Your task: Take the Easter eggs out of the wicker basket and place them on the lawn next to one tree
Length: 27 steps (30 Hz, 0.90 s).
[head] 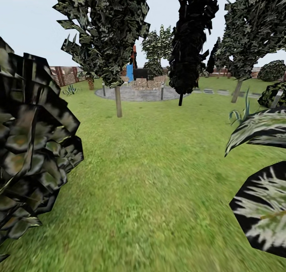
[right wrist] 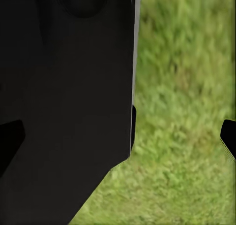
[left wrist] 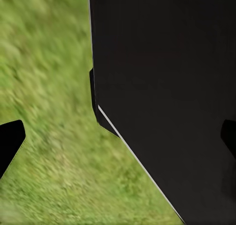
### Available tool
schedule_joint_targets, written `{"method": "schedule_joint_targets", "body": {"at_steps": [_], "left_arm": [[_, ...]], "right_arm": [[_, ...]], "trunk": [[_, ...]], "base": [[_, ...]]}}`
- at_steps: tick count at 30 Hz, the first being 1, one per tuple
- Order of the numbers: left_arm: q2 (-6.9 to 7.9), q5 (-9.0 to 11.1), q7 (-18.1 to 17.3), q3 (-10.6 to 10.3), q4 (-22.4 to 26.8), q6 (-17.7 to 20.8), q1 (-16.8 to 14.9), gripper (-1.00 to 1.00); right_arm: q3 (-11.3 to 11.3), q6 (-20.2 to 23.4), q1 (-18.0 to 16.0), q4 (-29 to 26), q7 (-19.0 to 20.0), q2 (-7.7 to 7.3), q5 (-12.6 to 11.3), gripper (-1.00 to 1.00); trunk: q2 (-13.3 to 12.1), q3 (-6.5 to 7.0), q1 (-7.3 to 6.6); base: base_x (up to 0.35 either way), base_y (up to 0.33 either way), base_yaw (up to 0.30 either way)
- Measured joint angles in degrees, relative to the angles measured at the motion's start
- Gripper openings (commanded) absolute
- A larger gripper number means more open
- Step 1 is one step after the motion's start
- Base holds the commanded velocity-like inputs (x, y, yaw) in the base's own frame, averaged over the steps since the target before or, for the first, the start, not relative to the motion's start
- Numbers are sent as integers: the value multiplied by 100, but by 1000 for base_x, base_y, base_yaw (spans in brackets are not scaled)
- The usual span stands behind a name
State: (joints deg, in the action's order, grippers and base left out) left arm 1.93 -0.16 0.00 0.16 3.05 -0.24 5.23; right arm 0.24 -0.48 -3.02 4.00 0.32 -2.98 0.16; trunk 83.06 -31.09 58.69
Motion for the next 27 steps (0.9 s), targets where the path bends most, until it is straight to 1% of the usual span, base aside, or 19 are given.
{"method": "schedule_joint_targets", "body": {"at_steps": [4, 9, 13, 21, 27], "left_arm": [[0, 0, 0, 2, 0, 0, 0, 100], [0, 0, 0, 1, 0, 0, 0, 100], [0, 0, 0, 1, 0, 3, 0, 100], [0, 0, 0, 0, 0, 0, 0, 100], [0, 0, 0, 0, 0, 0, 0, 100]], "right_arm": [[0, 0, 0, 0, 0, 22, 0, 100], [0, 0, -2, 0, 0, 26, 0, 100], [0, 2, -1, 0, 0, 26, -7, 100], [-9, 8, -4, 0, -10, 26, -20, 100], [-16, 8, -1, 0, -15, 26, -36, 100]], "trunk": [[0, 0, 0], [0, 0, 0], [0, 0, 0], [0, 0, 0], [0, 0, 0]], "base": [[330, 0, -9], [329, 0, -200], [329, 0, -75], [329, 0, -4], [329, 0, 107]]}}
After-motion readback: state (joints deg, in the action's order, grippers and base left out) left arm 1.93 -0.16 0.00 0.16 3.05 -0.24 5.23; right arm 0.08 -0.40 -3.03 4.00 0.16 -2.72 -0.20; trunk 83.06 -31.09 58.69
